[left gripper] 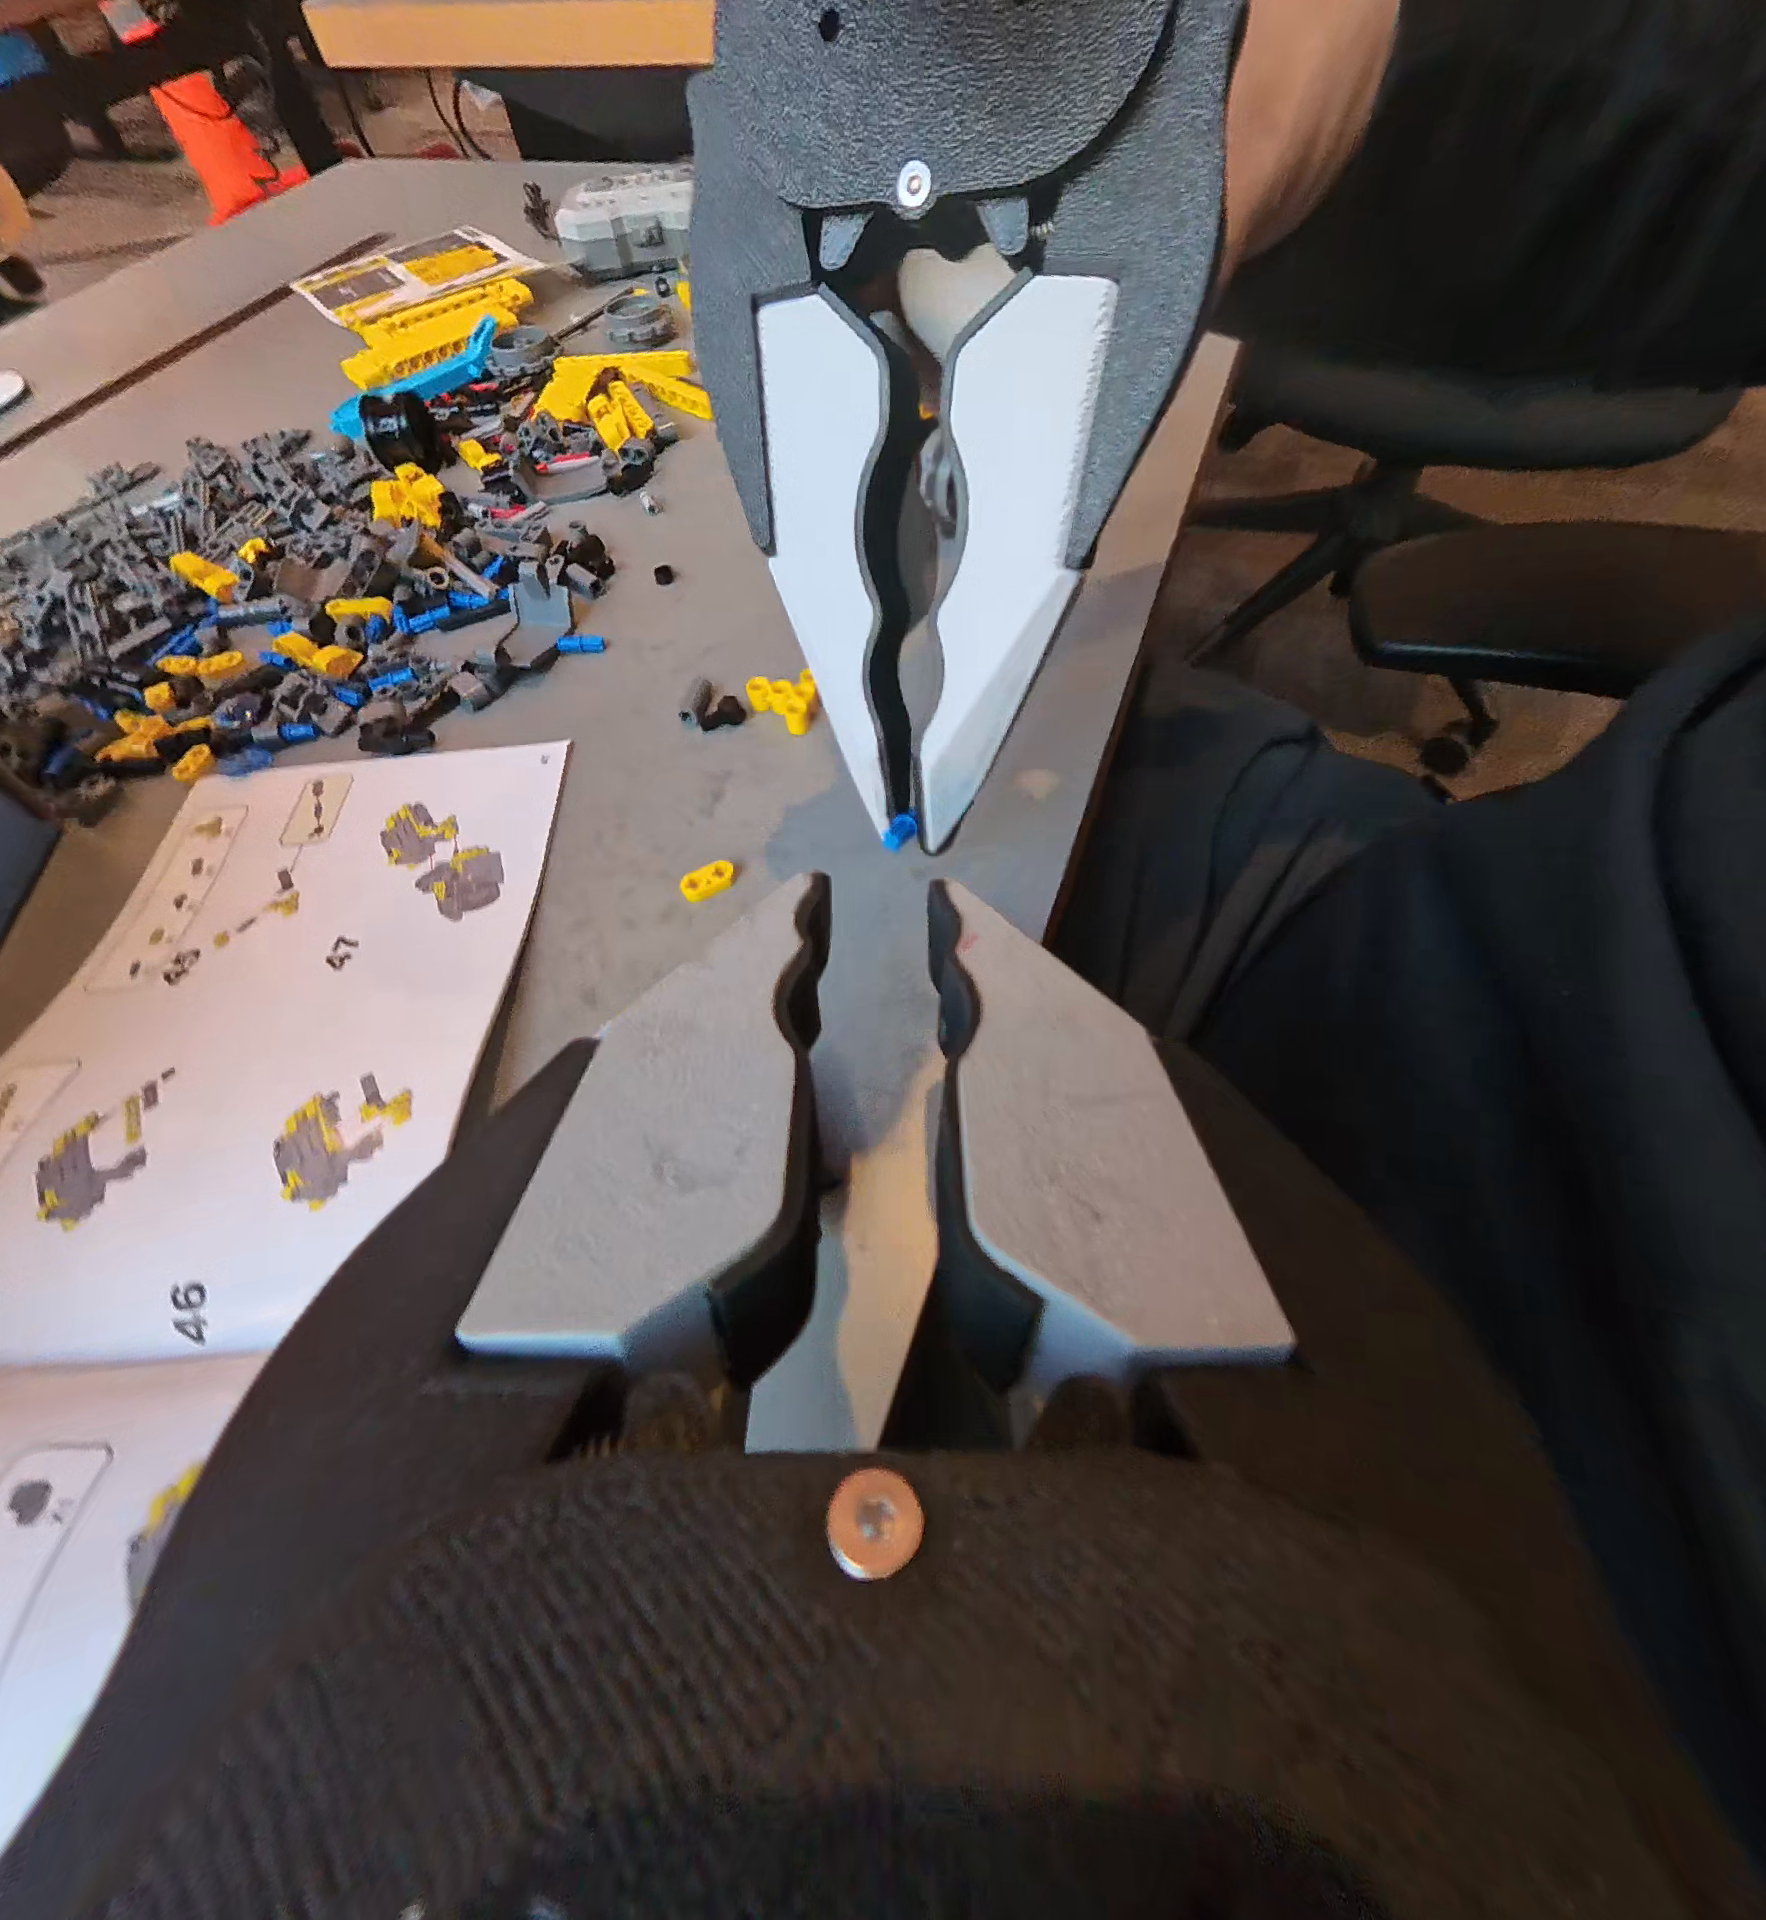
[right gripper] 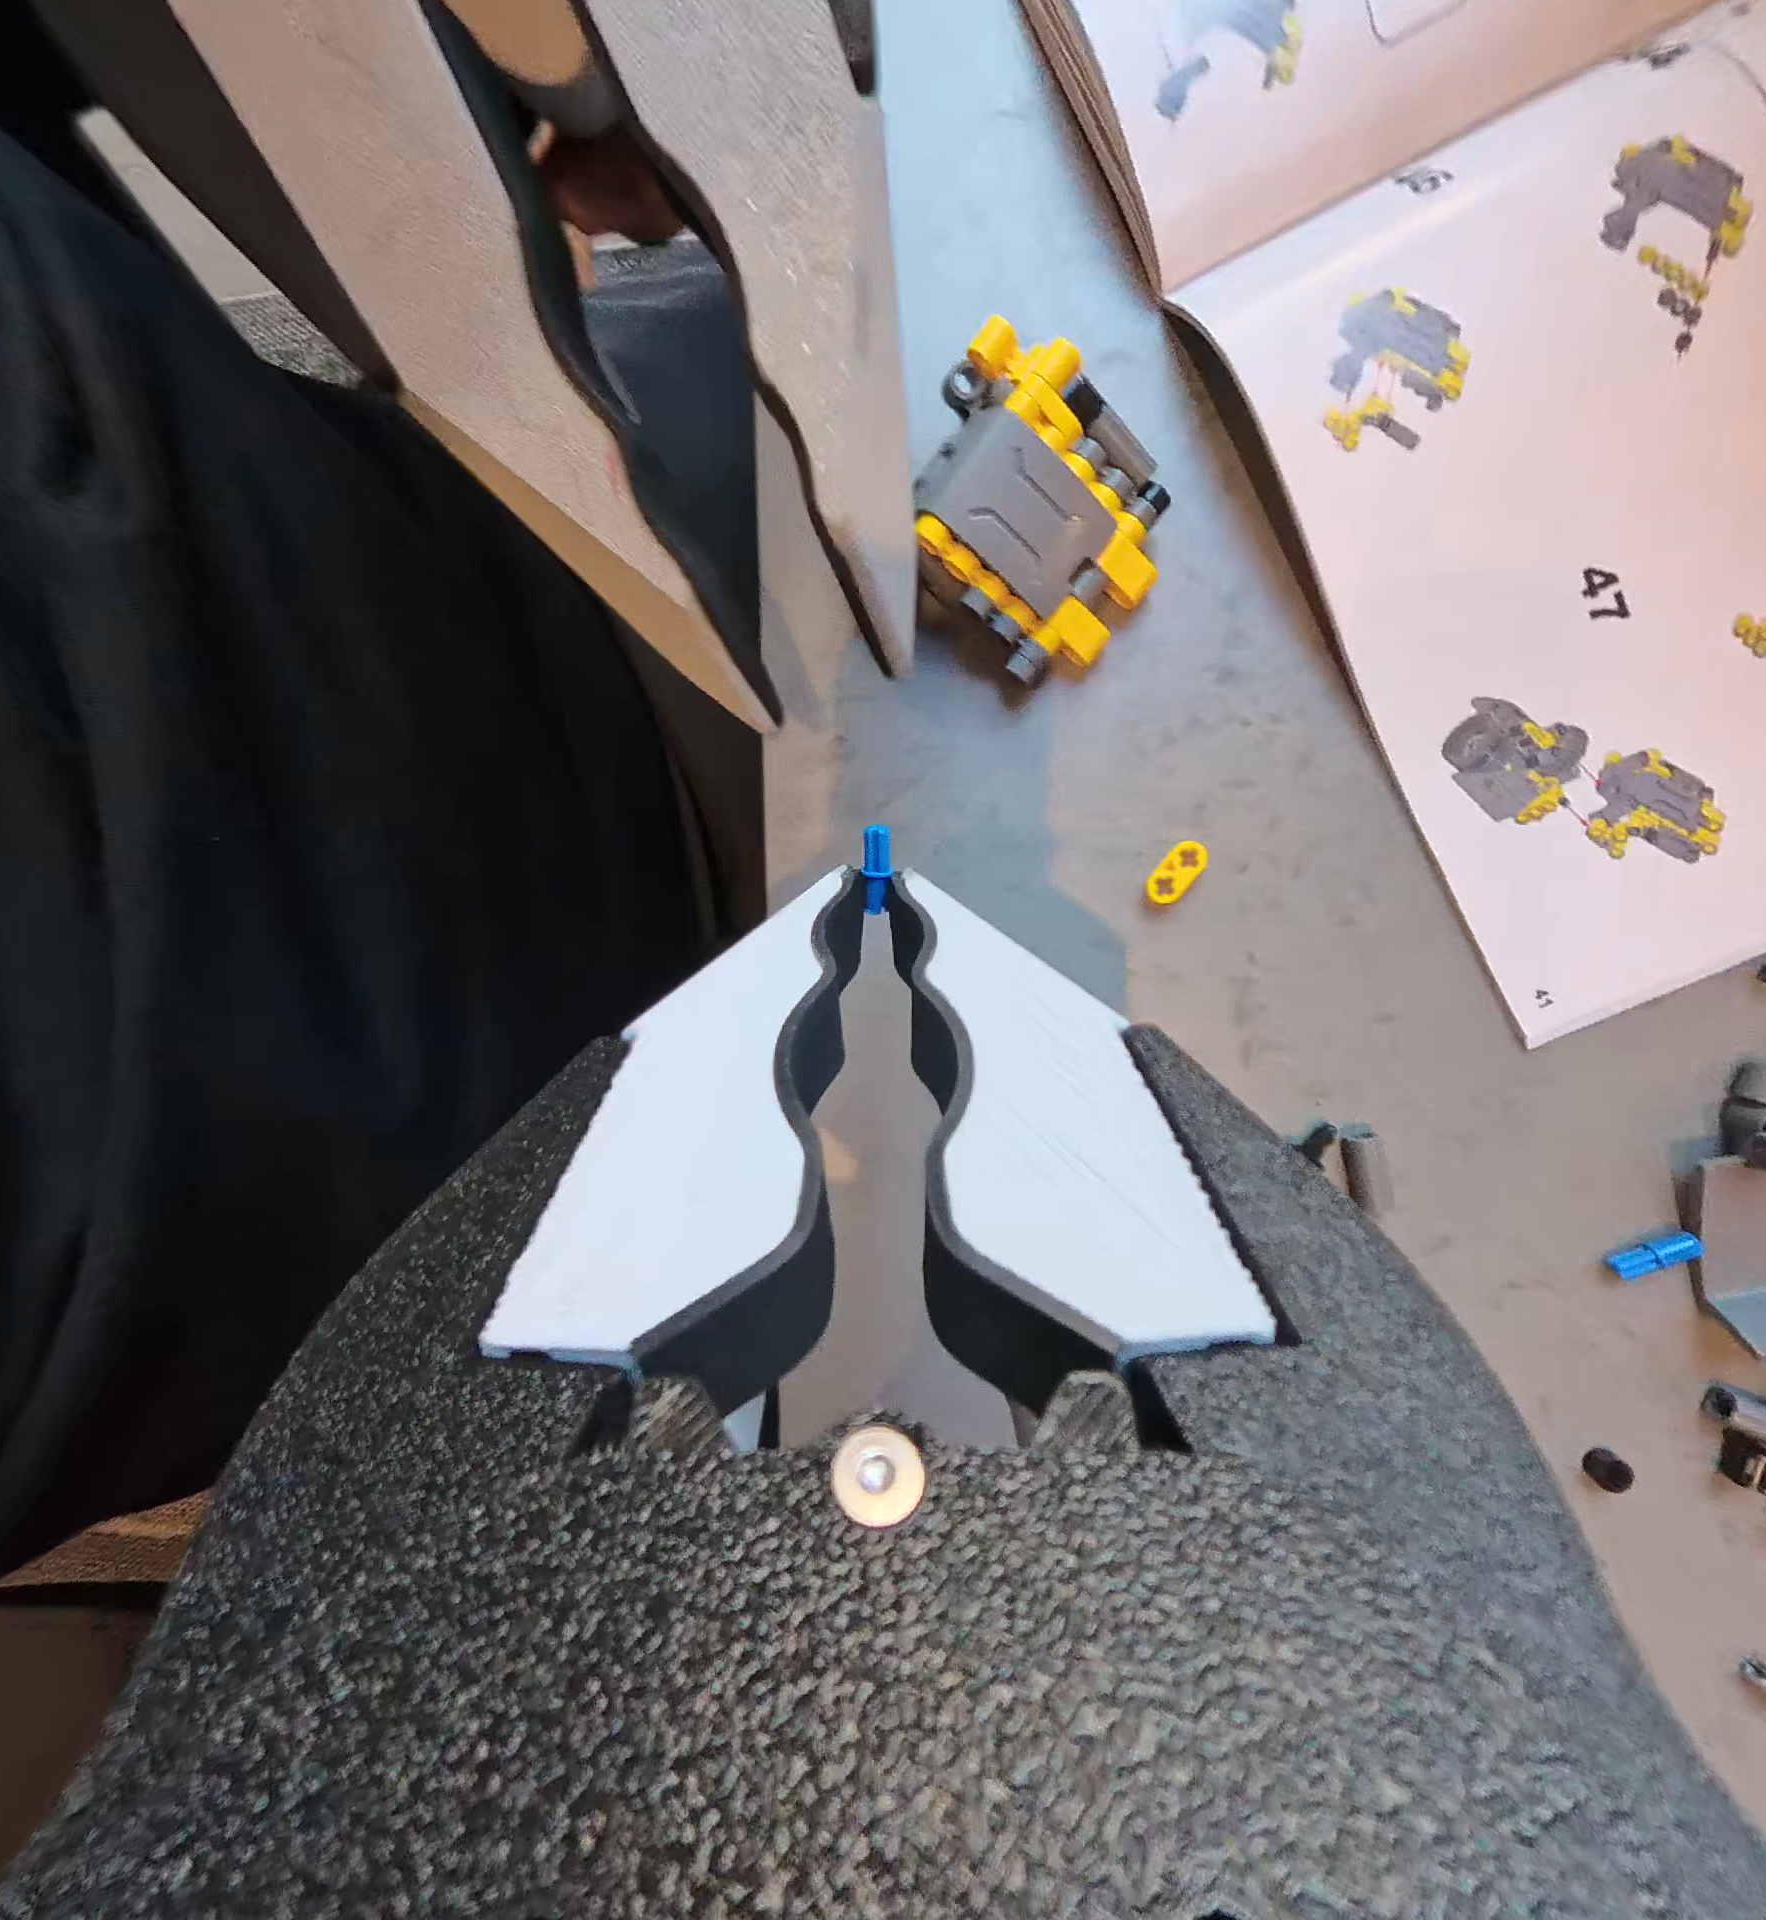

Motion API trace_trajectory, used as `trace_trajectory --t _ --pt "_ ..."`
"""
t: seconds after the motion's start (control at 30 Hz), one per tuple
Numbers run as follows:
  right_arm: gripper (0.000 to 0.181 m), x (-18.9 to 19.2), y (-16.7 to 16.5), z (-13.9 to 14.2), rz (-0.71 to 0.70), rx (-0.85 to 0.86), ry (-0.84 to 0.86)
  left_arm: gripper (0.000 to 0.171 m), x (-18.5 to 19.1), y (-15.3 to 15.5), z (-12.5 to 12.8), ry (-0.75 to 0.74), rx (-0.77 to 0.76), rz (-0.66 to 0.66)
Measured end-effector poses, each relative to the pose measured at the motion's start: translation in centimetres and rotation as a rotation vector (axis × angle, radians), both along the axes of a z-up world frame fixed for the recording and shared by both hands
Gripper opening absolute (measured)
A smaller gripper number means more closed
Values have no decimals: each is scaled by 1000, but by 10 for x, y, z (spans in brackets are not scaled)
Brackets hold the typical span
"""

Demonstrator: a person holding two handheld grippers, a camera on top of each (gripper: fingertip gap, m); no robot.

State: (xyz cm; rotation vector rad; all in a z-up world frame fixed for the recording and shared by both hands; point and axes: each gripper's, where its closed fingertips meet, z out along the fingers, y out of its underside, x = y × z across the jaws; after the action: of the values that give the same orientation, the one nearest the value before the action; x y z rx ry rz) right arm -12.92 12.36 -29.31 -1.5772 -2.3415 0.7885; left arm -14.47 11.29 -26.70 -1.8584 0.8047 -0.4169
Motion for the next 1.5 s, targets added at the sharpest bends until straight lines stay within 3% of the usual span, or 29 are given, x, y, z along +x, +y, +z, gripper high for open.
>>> trace_trajectory --t 0.17,0.3,0.67,0.8,1.03,1.3,1.5 --pt "3 6 -11 11 39 19 49 12 19 4 -4 102 -27 -94" --pt "3 13 -13 14 38 54 65 2 35 2 -2 99 -43 -155" --pt "3 25 -14 15 5 29 116 2 49 0 0 43 -85 -198" --pt "4 23 -13 22 -21 -3 194 1 48 2 6 14 -36 -176" --pt "5 17 -16 67 -112 -276 539 1 42 -1 47 -184 191 -150" --pt "3 19 -28 105 -125 -741 722 1 44 -12 79 -242 414 -183" --pt "3 19 -23 106 -147 -667 771 1 44 -8 78 -276 387 -160"
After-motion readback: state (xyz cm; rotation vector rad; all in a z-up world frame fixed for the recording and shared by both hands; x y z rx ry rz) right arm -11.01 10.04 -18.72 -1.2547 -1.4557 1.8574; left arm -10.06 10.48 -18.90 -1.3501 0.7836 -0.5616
